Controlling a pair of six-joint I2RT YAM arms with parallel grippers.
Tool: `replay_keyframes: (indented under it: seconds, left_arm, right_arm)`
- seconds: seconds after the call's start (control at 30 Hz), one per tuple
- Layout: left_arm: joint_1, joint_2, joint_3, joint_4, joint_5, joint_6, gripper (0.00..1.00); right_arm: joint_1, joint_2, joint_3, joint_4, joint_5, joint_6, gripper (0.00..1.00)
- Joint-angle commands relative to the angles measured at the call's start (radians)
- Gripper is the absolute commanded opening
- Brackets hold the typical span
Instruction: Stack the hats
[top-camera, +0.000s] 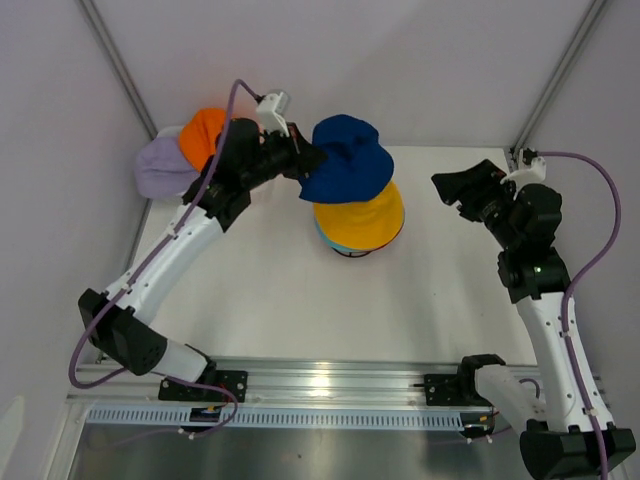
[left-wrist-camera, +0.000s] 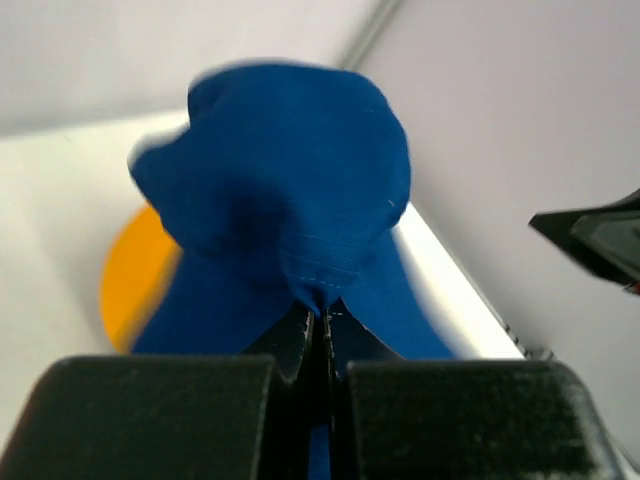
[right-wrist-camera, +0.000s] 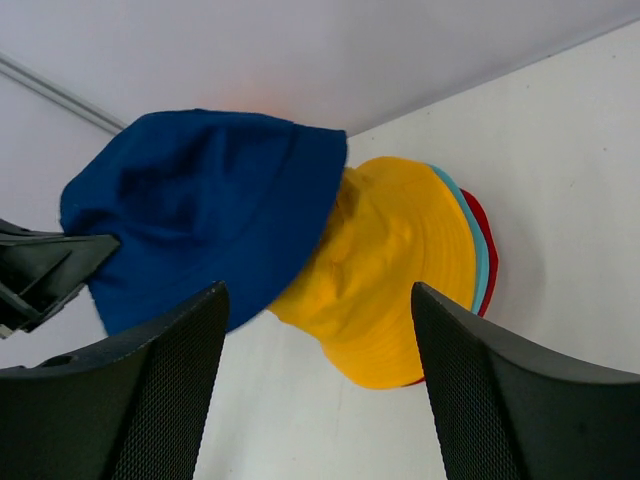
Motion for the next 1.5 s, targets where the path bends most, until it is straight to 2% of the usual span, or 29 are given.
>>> replay_keyframes:
  seconds: [0.0, 0.23, 0.4, 0.43, 0.47, 0.63, 0.8, 0.9, 1.3, 1.47]
  left_arm:
    - [-0.081, -0.003, -0.017, 0.132, -0.012, -0.017, 0.01]
    - [-0.21, 0.036, -0.043, 0.107, -0.144, 0.087, 0.01]
    - [-0.259, 0.03, -0.109, 0.147, -0.271, 0.095, 0.01]
    - [-0.262, 0.027, -0.115, 0.149, -0.331, 0.095, 0.01]
    - [-0.264, 0.022, -0.147, 0.154, -0.343, 0.09, 0.01]
    - [-0.264, -0.01, -0.245, 0.203, -0.365, 0.006, 0.01]
    - [-0.264, -0.026, -0.311, 0.247, -0.402, -0.095, 0.01]
    - [-0.265, -0.021, -0.337, 0.284, -0.412, -0.155, 0.01]
    - [-0.265, 0.014, -0.351, 0.321, -0.414, -0.249, 0.01]
    - [-0.265, 0.028, -0.362, 0.33, -0.403, -0.258, 0.01]
  right_arm:
    - [-0.009, -0.061, -0.038, -0.039, 0.014, 0.047, 0.77]
    - [-0.012, -0.098, -0.15, 0.024, -0.028, 0.115, 0.78]
    - [-0.01, -0.067, -0.291, 0.214, -0.083, 0.23, 0.77]
    - [-0.012, -0.048, -0.331, 0.228, -0.086, 0.256, 0.77]
    - [-0.012, -0.038, -0.349, 0.303, -0.088, 0.267, 0.77]
    - [-0.006, 0.035, -0.435, 0.521, -0.117, 0.348, 0.77]
    - [0.028, 0.107, -0.455, 0.616, -0.063, 0.4, 0.77]
    - [0.063, 0.135, -0.507, 0.751, -0.019, 0.461, 0.77]
    - [0.132, 0.275, -0.518, 0.81, 0.033, 0.486, 0.76]
    - [0.149, 0.33, -0.511, 0.903, 0.017, 0.538, 0.68]
